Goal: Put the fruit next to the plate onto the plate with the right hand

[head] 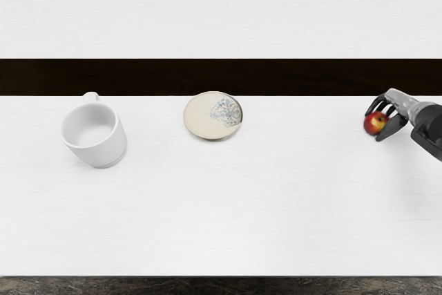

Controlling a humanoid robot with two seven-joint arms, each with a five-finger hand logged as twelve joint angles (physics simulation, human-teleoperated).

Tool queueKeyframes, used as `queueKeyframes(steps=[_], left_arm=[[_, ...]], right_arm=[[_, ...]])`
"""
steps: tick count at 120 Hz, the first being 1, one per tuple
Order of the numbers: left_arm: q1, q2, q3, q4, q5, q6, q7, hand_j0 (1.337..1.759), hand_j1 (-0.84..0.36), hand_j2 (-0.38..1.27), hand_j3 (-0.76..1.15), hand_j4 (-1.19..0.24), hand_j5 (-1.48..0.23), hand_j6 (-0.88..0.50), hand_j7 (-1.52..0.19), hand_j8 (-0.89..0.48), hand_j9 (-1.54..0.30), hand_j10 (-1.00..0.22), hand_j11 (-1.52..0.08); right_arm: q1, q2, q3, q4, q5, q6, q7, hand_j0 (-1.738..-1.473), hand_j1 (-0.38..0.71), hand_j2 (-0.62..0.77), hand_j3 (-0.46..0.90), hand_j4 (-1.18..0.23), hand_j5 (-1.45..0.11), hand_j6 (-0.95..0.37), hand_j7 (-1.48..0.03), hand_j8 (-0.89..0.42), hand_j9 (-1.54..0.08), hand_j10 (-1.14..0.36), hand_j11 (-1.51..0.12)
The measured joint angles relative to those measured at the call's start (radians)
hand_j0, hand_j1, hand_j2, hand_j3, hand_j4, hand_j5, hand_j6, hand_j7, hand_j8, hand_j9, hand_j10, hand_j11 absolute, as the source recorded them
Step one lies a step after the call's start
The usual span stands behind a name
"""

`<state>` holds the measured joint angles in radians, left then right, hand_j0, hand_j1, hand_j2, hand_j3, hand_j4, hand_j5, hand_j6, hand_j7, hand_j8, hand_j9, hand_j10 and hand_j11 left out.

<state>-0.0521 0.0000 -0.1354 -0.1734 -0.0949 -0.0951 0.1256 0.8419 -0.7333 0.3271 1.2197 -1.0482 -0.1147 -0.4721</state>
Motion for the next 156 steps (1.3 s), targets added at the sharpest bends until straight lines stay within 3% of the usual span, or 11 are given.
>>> queueKeyframes(steps=[54,84,116,156], left_arm=[[0.0,0.0,0.0,0.0,0.0,0.0,0.0,1.658,0.35,0.0,0.0,0.0,0.0,0.0,0.0,0.0,0.0,0.0,0.0],[0.0,0.0,0.0,0.0,0.0,0.0,0.0,1.658,0.35,0.0,0.0,0.0,0.0,0.0,0.0,0.0,0.0,0.0,0.0],[0.0,0.0,0.0,0.0,0.0,0.0,0.0,1.658,0.35,0.0,0.0,0.0,0.0,0.0,0.0,0.0,0.0,0.0,0.0],[0.0,0.0,0.0,0.0,0.0,0.0,0.0,1.658,0.35,0.0,0.0,0.0,0.0,0.0,0.0,0.0,0.0,0.0,0.0]], right_arm=[[0.019,-0.011,0.065,0.002,0.088,0.13,0.0,-1.648,0.18,0.16,0.0,-0.68,-1.0,-0.47,-0.99,-0.55,-1.01,-0.75,-1.01],[0.031,-0.005,0.125,0.03,0.16,0.21,0.0,-1.65,0.24,0.26,0.0,-0.65,-1.01,-0.44,-0.99,-0.53,-1.01,-0.75,-1.01],[0.072,0.056,0.152,0.045,0.228,0.263,0.001,-1.651,0.21,0.19,0.0,-0.66,-1.01,-0.45,-0.99,-0.53,-1.01,-0.75,-1.01],[0.113,0.143,0.166,0.047,0.277,0.3,0.001,-1.652,0.26,0.29,0.0,-0.63,-1.0,-0.42,-0.99,-0.51,-1.01,-0.75,-1.01]])
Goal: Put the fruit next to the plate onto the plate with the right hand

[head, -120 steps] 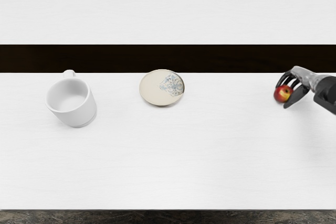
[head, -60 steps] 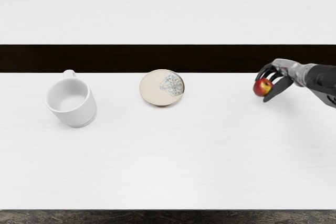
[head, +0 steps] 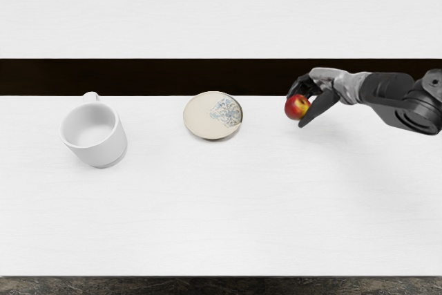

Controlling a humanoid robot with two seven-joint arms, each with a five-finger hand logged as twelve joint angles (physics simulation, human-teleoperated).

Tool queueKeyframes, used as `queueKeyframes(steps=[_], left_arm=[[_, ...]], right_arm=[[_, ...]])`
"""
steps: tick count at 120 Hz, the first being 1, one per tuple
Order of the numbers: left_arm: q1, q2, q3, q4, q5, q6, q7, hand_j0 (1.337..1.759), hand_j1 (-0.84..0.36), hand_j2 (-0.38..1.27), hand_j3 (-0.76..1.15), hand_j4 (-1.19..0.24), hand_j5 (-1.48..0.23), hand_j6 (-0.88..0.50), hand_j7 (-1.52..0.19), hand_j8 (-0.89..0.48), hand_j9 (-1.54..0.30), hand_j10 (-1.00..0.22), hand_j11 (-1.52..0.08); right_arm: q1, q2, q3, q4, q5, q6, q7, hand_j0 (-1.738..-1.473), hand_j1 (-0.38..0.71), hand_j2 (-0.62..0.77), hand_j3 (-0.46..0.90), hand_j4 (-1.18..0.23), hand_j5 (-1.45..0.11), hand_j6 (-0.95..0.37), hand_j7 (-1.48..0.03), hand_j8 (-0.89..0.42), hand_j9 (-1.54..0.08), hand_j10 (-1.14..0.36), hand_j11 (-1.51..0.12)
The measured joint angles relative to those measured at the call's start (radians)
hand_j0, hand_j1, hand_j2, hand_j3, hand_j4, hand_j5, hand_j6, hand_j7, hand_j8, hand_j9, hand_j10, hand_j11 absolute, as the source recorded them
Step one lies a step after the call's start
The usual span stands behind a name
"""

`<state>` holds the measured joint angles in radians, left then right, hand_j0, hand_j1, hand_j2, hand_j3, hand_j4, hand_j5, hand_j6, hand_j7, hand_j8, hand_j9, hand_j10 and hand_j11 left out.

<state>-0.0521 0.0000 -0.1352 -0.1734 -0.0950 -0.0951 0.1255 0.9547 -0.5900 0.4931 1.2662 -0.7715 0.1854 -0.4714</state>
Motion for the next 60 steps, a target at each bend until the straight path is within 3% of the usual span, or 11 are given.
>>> queueKeyframes(steps=[22,60], left_arm=[[0.0,0.0,0.0,0.0,0.0,0.0,0.0,1.658,0.35,0.0,0.0,0.0,0.0,0.0,0.0,0.0,0.0,0.0,0.0],[0.0,0.0,0.0,0.0,0.0,0.0,0.0,1.658,0.35,0.0,0.0,0.0,0.0,0.0,0.0,0.0,0.0,0.0,0.0]], right_arm=[[0.013,0.035,0.009,0.0,0.017,0.006,0.0,-1.651,0.25,0.3,0.0,-0.64,-1.01,-0.44,-0.99,-0.53,-1.02,-0.75,-1.02],[0.033,0.084,0.026,-0.002,0.052,0.007,0.0,-1.647,0.13,0.11,0.0,-0.71,-1.01,-0.52,-0.99,-0.6,-1.02,-0.74,-1.03]])
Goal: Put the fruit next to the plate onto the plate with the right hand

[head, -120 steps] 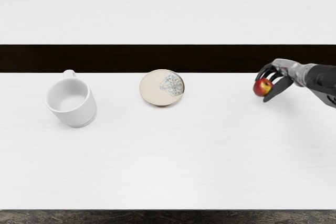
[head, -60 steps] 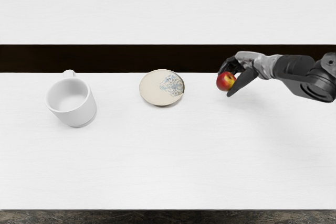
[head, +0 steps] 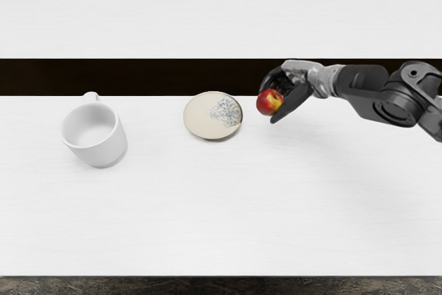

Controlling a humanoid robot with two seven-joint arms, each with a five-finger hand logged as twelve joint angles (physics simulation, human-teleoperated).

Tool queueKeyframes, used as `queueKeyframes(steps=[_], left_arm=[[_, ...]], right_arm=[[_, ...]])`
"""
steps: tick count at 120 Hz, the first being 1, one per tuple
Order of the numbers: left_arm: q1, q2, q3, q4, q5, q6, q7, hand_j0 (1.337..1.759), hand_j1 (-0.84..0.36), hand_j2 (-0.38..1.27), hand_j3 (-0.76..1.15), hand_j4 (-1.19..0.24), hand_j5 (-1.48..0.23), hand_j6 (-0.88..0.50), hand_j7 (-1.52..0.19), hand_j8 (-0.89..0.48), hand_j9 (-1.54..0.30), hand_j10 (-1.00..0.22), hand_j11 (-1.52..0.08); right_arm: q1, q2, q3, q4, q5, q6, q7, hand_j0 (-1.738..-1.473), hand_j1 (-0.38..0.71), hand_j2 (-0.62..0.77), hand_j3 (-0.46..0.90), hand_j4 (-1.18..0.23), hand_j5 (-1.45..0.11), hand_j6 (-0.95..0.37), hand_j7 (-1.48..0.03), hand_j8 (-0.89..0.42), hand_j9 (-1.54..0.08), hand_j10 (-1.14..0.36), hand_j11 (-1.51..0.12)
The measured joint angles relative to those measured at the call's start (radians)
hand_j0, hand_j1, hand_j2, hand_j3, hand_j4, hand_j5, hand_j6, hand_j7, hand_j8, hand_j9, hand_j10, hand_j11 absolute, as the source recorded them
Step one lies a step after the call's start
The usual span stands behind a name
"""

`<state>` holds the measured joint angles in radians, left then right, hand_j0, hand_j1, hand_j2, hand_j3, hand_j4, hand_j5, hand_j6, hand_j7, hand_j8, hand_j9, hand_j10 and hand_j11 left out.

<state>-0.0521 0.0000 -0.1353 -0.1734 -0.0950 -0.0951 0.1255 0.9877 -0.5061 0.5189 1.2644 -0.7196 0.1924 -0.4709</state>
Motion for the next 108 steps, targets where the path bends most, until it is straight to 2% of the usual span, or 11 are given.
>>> queueKeyframes(steps=[25,70,89,108], left_arm=[[0.0,0.0,0.0,0.0,0.0,0.0,0.0,1.658,0.35,0.0,0.0,0.0,0.0,0.0,0.0,0.0,0.0,0.0,0.0],[0.0,0.0,0.0,0.0,0.0,0.0,0.0,1.658,0.35,0.0,0.0,0.0,0.0,0.0,0.0,0.0,0.0,0.0,0.0],[0.0,0.0,0.0,0.0,0.0,0.0,0.0,1.658,0.35,0.0,0.0,0.0,0.0,0.0,0.0,0.0,0.0,0.0,0.0],[0.0,0.0,0.0,0.0,0.0,0.0,0.0,1.658,0.35,0.0,0.0,0.0,0.0,0.0,0.0,0.0,0.0,0.0,0.0]], right_arm=[[0.006,0.048,0.009,-0.013,0.016,-0.003,0.0,-1.646,0.11,0.09,0.0,-0.72,-1.01,-0.54,-0.99,-0.61,-1.02,-0.74,-1.03],[0.022,0.178,0.013,-0.097,0.003,-0.009,0.002,-1.645,0.1,0.08,0.0,-0.73,-1.0,-0.54,-0.99,-0.62,-1.02,-0.74,-1.02],[0.03,0.24,0.01,-0.149,-0.032,-0.011,0.015,-1.645,0.1,0.07,0.0,-0.73,-1.0,-0.55,-0.99,-0.63,-1.01,-0.74,-1.02],[0.033,0.287,0.004,-0.198,-0.066,-0.031,0.055,-1.645,0.1,0.08,0.0,-0.73,-1.0,-0.55,-0.98,-0.63,-1.01,-0.74,-1.02]])
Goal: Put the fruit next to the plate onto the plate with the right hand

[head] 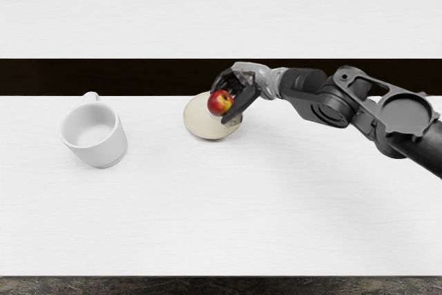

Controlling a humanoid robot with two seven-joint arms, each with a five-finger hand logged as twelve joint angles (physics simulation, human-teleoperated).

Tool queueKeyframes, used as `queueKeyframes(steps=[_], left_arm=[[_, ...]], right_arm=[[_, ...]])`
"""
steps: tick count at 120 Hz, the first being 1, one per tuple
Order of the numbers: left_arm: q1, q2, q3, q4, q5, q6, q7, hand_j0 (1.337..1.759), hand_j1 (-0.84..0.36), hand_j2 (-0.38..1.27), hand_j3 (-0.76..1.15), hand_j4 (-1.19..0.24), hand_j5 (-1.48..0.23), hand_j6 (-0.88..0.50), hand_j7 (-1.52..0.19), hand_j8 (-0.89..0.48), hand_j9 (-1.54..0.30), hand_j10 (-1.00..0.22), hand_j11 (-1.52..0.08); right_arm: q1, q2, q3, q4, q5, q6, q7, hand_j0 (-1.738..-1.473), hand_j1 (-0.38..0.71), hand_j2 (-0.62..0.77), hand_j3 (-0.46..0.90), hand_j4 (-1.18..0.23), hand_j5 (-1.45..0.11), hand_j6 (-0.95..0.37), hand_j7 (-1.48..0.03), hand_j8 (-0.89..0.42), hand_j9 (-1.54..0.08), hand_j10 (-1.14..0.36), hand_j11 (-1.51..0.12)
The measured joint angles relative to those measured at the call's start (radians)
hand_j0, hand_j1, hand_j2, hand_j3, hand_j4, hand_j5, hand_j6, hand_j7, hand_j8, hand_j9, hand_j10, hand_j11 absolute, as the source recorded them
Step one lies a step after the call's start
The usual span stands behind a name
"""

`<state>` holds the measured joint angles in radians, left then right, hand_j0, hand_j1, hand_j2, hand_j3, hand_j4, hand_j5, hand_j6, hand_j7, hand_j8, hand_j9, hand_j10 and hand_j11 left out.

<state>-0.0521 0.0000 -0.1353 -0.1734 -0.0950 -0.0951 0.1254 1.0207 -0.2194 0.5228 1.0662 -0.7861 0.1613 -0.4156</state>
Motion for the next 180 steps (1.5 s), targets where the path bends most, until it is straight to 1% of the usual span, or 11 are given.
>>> queueKeyframes(steps=[18,32,80,90,100,111,126,148,180], left_arm=[[0.0,0.0,0.0,0.0,0.0,0.0,0.0,1.658,0.35,0.0,0.0,0.0,0.0,0.0,0.0,0.0,0.0,0.0,0.0],[0.0,0.0,0.0,0.0,0.0,0.0,0.0,1.658,0.35,0.0,0.0,0.0,0.0,0.0,0.0,0.0,0.0,0.0,0.0],[0.0,0.0,0.0,0.0,0.0,0.0,0.0,1.658,0.35,0.0,0.0,0.0,0.0,0.0,0.0,0.0,0.0,0.0,0.0],[0.0,0.0,0.0,0.0,0.0,0.0,0.0,1.658,0.35,0.0,0.0,0.0,0.0,0.0,0.0,0.0,0.0,0.0,0.0],[0.0,0.0,0.0,0.0,0.0,0.0,0.0,1.658,0.35,0.0,0.0,0.0,0.0,0.0,0.0,0.0,0.0,0.0,0.0],[0.0,0.0,0.0,0.0,0.0,0.0,0.0,1.658,0.35,0.0,0.0,0.0,0.0,0.0,0.0,0.0,0.0,0.0,0.0],[0.0,0.0,0.0,0.0,0.0,0.0,0.0,1.658,0.35,0.0,0.0,0.0,0.0,0.0,0.0,0.0,0.0,0.0,0.0],[0.0,0.0,0.0,0.0,0.0,0.0,0.0,1.658,0.35,0.0,0.0,0.0,0.0,0.0,0.0,0.0,0.0,0.0,0.0],[0.0,0.0,0.0,0.0,0.0,0.0,0.0,1.658,0.35,0.0,0.0,0.0,0.0,0.0,0.0,0.0,0.0,0.0,0.0]], right_arm=[[0.001,0.037,-0.005,-0.038,-0.049,-0.027,0.031,-1.646,0.1,0.08,0.0,-0.73,-1.0,-0.55,-0.98,-0.63,-1.01,-0.74,-1.02],[0.001,0.073,-0.014,-0.067,-0.088,-0.047,0.043,-1.646,0.1,0.08,0.0,-0.73,-1.0,-0.55,-0.98,-0.63,-1.01,-0.74,-1.02],[0.002,0.149,-0.032,-0.144,-0.147,-0.061,0.05,-1.646,0.1,0.09,0.0,-0.74,-0.98,-0.55,-0.97,-0.63,-0.99,-0.73,-1.0],[0.002,0.153,-0.032,-0.149,-0.15,-0.061,0.05,-1.647,0.1,0.09,0.0,-0.75,-0.95,-0.56,-0.94,-0.64,-0.97,-0.71,-0.97],[0.004,0.155,-0.032,-0.151,-0.151,-0.061,0.049,-1.649,0.11,0.08,0.0,-0.75,-0.9,-0.56,-0.89,-0.64,-0.91,-0.67,-0.91],[0.005,0.156,-0.032,-0.154,-0.147,-0.061,0.049,-1.652,0.15,0.04,0.0,-0.72,-0.81,-0.54,-0.8,-0.62,-0.82,-0.61,-0.82],[0.005,0.157,-0.032,-0.162,-0.142,-0.061,0.049,-1.655,0.15,-0.02,0.0,-0.58,-0.69,-0.48,-0.69,-0.53,-0.69,-0.52,-0.69],[0.004,0.157,-0.031,-0.174,-0.139,-0.062,0.049,-1.657,0.09,-0.05,0.0,-0.43,-0.54,-0.4,-0.54,-0.41,-0.54,-0.41,-0.54],[0.004,0.14,-0.022,-0.173,-0.122,-0.058,0.049,-1.658,-0.02,-0.05,0.0,-0.29,-0.38,-0.28,-0.37,-0.29,-0.38,-0.29,-0.38]])
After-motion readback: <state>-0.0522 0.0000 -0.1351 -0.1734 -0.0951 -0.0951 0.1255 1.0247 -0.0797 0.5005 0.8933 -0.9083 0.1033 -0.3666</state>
